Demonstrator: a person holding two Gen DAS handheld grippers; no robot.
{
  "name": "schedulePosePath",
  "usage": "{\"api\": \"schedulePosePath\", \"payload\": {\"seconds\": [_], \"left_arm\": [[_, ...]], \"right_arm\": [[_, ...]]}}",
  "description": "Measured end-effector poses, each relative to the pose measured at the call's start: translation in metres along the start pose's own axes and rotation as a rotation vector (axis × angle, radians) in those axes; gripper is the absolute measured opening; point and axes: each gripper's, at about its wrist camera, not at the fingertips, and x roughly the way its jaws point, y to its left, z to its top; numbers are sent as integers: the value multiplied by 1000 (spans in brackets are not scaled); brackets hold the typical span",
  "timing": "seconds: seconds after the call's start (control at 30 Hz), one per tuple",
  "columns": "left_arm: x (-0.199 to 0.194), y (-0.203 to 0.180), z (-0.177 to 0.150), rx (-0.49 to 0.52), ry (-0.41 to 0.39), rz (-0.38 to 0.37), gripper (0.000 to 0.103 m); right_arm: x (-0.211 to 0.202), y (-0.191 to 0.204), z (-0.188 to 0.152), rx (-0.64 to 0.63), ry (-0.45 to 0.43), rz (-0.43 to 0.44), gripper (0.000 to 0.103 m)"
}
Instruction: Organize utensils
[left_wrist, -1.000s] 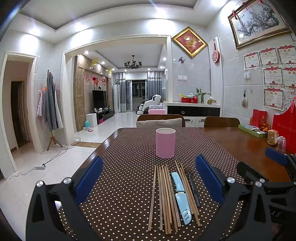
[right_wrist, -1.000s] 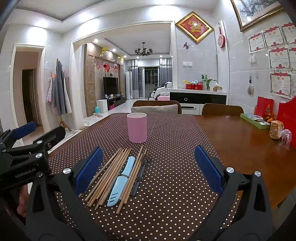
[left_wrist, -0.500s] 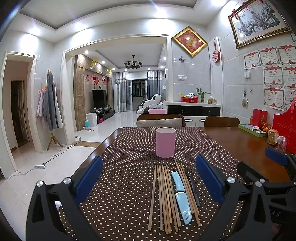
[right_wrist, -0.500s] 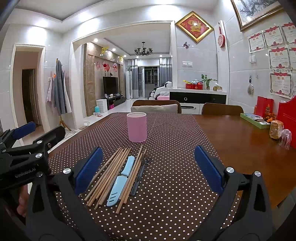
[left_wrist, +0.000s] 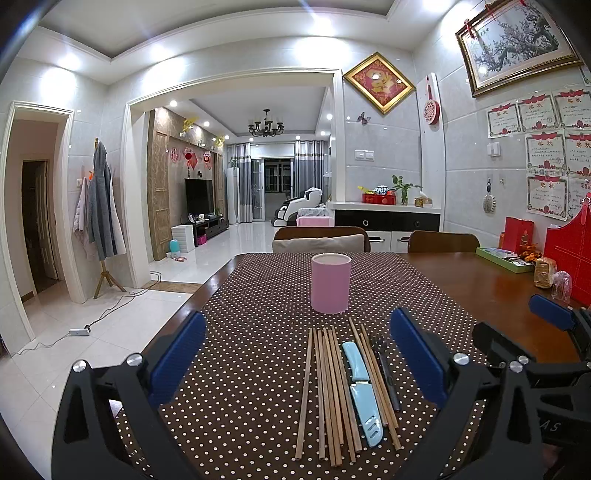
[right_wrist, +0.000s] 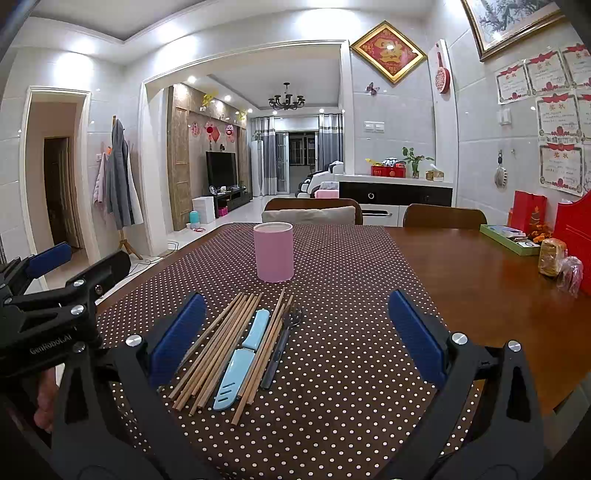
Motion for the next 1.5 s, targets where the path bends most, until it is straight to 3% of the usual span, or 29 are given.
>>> {"api": "schedulePosePath", "payload": {"seconds": [0.37,0.6,1.0,1.5], "left_arm": [[2,0,-2,-2,6,-1,98],[17,3,-8,-6,48,0,98],[68,16,-24,-13,184,-11,98],[162,34,-39,20,381,-36,98]], "right_arm": [[2,2,-4,3,10,2,97],[18,1,-7,21,63,12,97],[68,-2,-19,63,209,-4,97],[154,-8,-29,52,421,-67,97]]}}
